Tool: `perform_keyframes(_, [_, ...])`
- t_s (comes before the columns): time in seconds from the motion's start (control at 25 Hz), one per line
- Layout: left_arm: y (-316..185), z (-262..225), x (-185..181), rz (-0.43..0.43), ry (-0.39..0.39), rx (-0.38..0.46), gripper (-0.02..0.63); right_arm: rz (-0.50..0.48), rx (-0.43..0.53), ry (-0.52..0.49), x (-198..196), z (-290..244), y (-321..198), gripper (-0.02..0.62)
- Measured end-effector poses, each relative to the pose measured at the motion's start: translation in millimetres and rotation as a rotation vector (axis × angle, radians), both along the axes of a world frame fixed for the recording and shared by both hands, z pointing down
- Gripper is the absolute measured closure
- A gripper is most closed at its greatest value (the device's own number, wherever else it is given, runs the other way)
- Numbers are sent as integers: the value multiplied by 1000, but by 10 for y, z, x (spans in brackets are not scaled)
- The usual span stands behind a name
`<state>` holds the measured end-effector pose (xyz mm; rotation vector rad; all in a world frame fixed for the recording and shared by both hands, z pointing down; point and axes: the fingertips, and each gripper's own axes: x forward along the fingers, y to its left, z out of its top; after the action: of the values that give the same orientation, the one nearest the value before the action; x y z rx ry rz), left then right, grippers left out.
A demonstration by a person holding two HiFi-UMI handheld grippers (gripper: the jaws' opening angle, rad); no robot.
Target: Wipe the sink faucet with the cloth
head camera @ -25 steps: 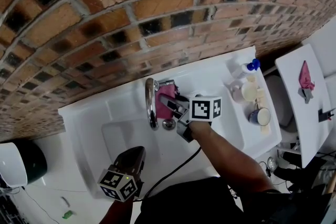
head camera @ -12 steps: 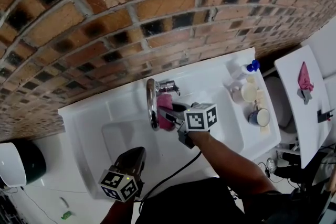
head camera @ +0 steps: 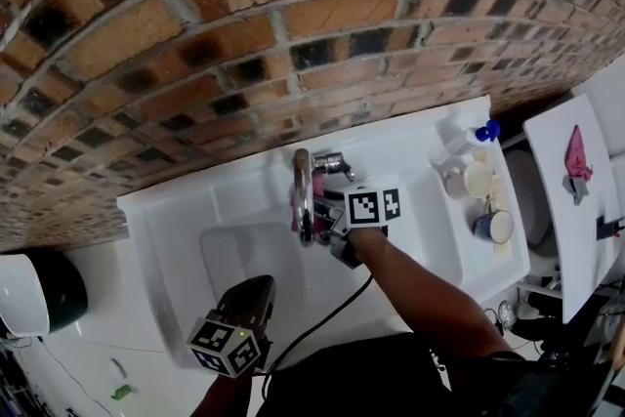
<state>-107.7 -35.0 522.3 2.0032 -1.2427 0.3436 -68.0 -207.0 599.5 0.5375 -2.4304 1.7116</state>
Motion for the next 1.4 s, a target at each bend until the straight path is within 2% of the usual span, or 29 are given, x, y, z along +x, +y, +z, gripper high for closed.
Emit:
perform_keyframes(0.2, [-26, -6, 11, 1, 6, 8, 600, 7, 68, -54, -19, -293, 23, 468])
perform_keyframes(0.56, [20, -82, 113, 22, 9, 34, 600, -4, 275, -140, -2, -1074, 30, 468])
perform_keyframes(0.76, [76, -159, 118, 10, 5, 54, 600, -59, 404, -91, -11, -1280, 9, 468])
perform_keyframes(0.88, [115, -199, 111, -3, 6, 63, 600, -89, 482, -99, 24, -1405, 33, 468])
perform_keyframes(1.12, [232, -227, 153, -25, 8, 66, 600, -80, 468, -268, 105, -1683, 46, 468])
perform_keyframes(1.32, [300, -289, 203, -46, 11, 78, 600, -83, 373, -488, 164, -1901, 119, 468])
perform_keyframes(1.4, [326, -312, 210, -55, 7, 84, 600, -77, 363, -533, 197, -1964, 143, 469])
